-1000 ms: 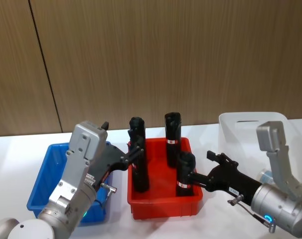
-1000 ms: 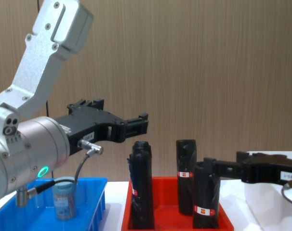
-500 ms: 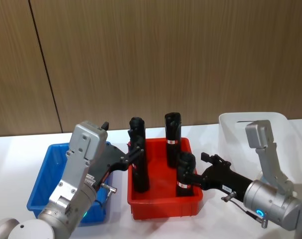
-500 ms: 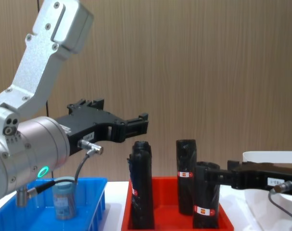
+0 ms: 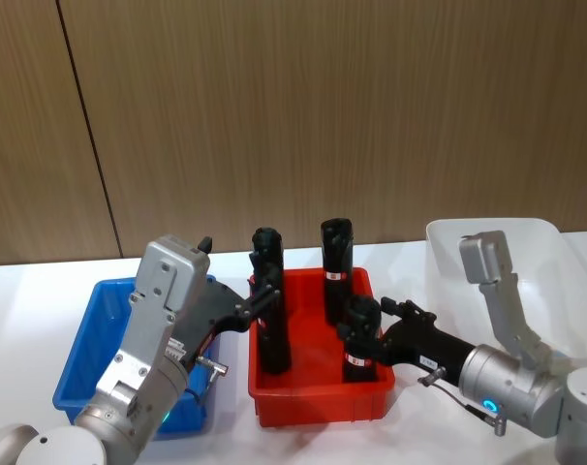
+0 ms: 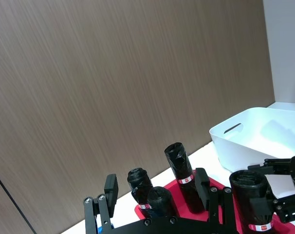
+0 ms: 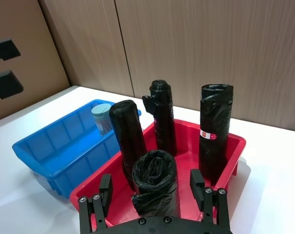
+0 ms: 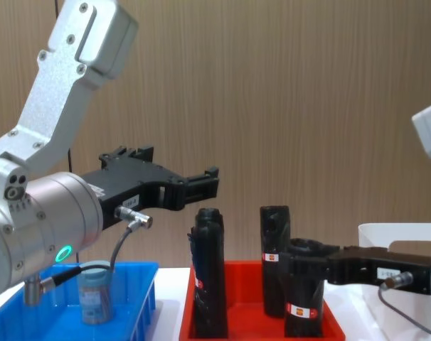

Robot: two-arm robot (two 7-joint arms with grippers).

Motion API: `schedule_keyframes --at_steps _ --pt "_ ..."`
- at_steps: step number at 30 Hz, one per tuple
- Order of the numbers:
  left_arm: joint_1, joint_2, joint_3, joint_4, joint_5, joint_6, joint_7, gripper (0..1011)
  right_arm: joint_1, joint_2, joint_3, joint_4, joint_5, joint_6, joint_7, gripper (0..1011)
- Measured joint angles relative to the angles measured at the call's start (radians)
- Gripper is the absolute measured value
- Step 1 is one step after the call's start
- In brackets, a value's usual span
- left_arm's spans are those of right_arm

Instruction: Pick the cotton swabs from the blue box and place them into the white box.

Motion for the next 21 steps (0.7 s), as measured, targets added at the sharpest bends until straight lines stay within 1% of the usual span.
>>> schedule_keyframes --at_steps 5,8,9,10,11,13,15,16,19,20,21 --pt "0.0 0.0 0.0 0.0 0.0 0.0 0.0 1004 0.017 -0.009 -0.006 0.027 -0.008 -0.001 0.005 1002" --pt "0.0 0.0 0.0 0.0 0.0 0.0 0.0 1004 0.025 -0.014 -0.009 0.041 -0.013 -0.002 0.007 970" --pt "0.0 0.0 0.0 0.0 0.0 0.0 0.0 1004 0.03 -0.016 -0.011 0.048 -0.016 -0.003 0.007 930" --pt "0.0 0.0 0.0 0.0 0.0 0.0 0.0 1004 0.032 -0.017 -0.012 0.051 -0.017 -0.003 0.007 907" --pt "0.0 0.0 0.0 0.0 0.0 0.0 0.0 1004 0.035 -0.018 -0.013 0.057 -0.019 -0.004 0.008 907" --pt "0.0 0.0 0.0 0.0 0.0 0.0 0.0 1004 0.038 -0.019 -0.014 0.061 -0.02 -0.004 0.008 836" --pt "0.0 0.0 0.0 0.0 0.0 0.0 0.0 1004 0.041 -0.021 -0.015 0.065 -0.021 -0.005 0.009 802" --pt "0.0 0.0 0.0 0.0 0.0 0.0 0.0 1004 0.042 -0.021 -0.016 0.066 -0.022 -0.006 0.009 747" --pt "0.0 0.0 0.0 0.0 0.0 0.0 0.0 1004 0.044 -0.021 -0.016 0.067 -0.024 -0.007 0.009 685" --pt "0.0 0.0 0.0 0.0 0.0 0.0 0.0 1004 0.044 -0.021 -0.016 0.067 -0.024 -0.007 0.009 628" --pt "0.0 0.0 0.0 0.0 0.0 0.0 0.0 1004 0.044 -0.021 -0.017 0.066 -0.026 -0.008 0.009 606"
